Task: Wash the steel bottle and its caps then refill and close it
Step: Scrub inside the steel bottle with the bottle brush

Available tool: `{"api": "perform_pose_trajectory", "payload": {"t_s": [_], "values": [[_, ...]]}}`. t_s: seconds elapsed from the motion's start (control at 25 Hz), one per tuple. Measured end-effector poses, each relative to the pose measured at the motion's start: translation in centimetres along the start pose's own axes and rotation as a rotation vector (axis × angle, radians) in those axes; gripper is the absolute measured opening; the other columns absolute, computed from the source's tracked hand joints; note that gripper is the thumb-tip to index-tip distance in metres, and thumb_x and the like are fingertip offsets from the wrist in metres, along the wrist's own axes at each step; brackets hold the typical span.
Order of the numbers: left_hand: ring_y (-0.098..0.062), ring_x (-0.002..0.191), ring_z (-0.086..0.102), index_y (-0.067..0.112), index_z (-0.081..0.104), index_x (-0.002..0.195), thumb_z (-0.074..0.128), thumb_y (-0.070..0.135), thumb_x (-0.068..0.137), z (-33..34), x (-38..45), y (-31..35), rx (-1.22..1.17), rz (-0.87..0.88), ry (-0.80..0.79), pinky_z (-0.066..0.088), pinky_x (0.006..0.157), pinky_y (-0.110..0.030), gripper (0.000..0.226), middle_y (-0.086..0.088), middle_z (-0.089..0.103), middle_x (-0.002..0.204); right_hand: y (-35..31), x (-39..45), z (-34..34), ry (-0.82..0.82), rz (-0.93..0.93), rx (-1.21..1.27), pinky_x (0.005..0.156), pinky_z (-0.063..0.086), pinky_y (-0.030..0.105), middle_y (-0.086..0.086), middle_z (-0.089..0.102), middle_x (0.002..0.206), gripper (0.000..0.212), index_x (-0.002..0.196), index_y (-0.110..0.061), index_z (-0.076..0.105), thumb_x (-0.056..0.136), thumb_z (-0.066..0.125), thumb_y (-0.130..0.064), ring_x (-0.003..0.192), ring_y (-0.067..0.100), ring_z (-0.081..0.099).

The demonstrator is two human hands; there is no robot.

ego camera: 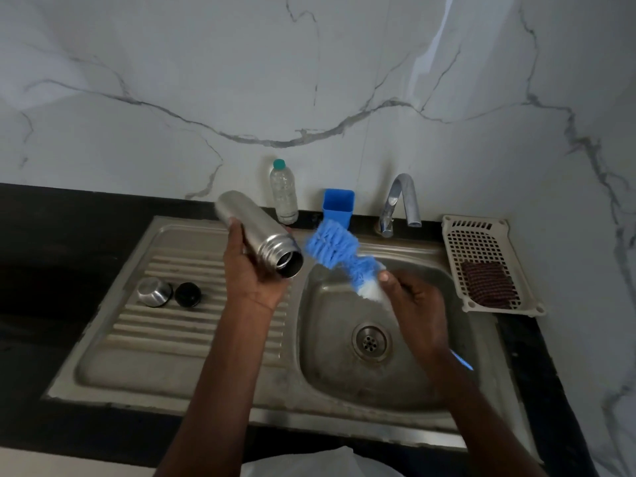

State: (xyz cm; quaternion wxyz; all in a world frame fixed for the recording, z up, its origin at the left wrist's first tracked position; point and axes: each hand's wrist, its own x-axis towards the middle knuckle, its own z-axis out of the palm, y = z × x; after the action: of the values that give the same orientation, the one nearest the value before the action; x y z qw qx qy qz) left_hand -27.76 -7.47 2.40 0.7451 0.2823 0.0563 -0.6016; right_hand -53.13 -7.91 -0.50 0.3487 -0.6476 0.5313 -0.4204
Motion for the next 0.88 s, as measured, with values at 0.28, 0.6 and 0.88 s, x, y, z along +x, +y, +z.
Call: {"api": "perform_pose_trajectory", "payload": {"t_s": [0.28, 0.6, 0.88], "values": [[-0.034, 0.120, 0.066, 0.011, 0.056, 0.133, 0.079, 0.020, 0.081, -0.5, -0.4, 0.8, 0.018, 0.156, 0.076, 0.051, 0.103, -0.065, 0.057, -0.017, 0.066, 0.128, -2.1, -2.9, -2.2, 0.055, -0.200, -0.208, 0.081, 0.047, 0.007, -0.039, 0.068, 0.102, 0.029, 0.115, -0.055, 0.070, 0.087, 0.069, -0.063, 0.097, -0.014, 0.065], [-0.032, 0.104, 0.072, 0.010, 0.059, 0.124, 0.080, 0.018, 0.087, 1.2, -1.8, -0.4, 0.169, 0.153, 0.178, 0.060, 0.091, -0.059, 0.043, -0.014, 0.072, 0.113, -4.4, -1.1, -3.5, -0.024, -0.528, -0.676, 0.059, 0.058, 0.031, -0.017, 0.075, 0.091, 0.034, 0.117, -0.043, 0.073, 0.092, 0.060, -0.063, 0.077, 0.012, 0.072], [-0.023, 0.091, 0.076, 0.012, 0.057, 0.128, 0.070, 0.017, 0.094, 1.3, -2.2, -0.5, 0.176, 0.166, -0.029, 0.061, 0.087, -0.048, 0.037, -0.007, 0.077, 0.095, -7.1, 1.8, -3.1, -0.658, 0.791, 0.279, 0.040, 0.020, 0.017, 0.002, 0.051, 0.057, 0.049, 0.098, -0.016, 0.070, 0.086, 0.062, -0.062, 0.036, 0.009, 0.036]]}}
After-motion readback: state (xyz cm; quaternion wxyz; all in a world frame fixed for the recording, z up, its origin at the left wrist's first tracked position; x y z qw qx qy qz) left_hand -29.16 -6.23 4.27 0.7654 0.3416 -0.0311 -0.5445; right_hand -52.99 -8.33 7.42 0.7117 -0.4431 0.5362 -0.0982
